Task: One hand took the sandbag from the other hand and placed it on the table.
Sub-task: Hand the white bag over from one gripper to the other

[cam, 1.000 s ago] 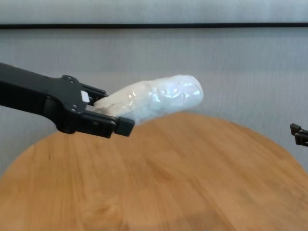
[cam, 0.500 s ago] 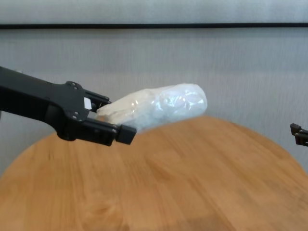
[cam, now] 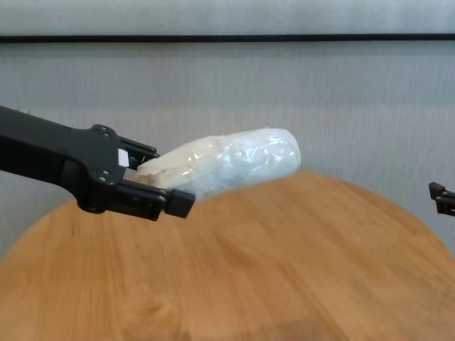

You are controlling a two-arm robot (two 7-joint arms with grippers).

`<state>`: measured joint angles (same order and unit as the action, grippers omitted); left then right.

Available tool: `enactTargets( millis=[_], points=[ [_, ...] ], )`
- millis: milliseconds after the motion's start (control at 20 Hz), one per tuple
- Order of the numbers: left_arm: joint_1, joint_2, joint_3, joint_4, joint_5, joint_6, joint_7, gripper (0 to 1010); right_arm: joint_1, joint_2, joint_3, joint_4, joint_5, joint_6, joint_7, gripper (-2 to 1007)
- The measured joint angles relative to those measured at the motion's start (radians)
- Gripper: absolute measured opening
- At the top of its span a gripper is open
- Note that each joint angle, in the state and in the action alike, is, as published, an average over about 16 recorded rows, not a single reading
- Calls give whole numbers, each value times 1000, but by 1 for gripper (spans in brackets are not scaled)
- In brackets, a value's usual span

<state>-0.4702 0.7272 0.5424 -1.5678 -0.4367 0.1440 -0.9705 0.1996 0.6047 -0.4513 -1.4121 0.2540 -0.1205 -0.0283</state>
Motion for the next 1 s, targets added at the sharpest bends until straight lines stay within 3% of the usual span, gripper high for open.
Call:
enactTargets(
  millis=[300, 500, 750, 1000],
  points=[
    [2, 1, 0, 2, -2, -5, 2, 567, -1, 5, 0, -2, -7, -12, 7, 1001],
    [2, 1, -1, 1, -2, -3, 2, 567, -3, 28, -3, -10, -36, -65, 29, 1001],
    [2, 1, -1, -1, -1, 0, 2, 567, -3, 79, -7, -27, -100, -188, 74, 1001],
    [3, 1, -2, -2, 0, 2, 3, 567, 4, 143, -11, -39, -207, -365, 120, 1001]
  ],
)
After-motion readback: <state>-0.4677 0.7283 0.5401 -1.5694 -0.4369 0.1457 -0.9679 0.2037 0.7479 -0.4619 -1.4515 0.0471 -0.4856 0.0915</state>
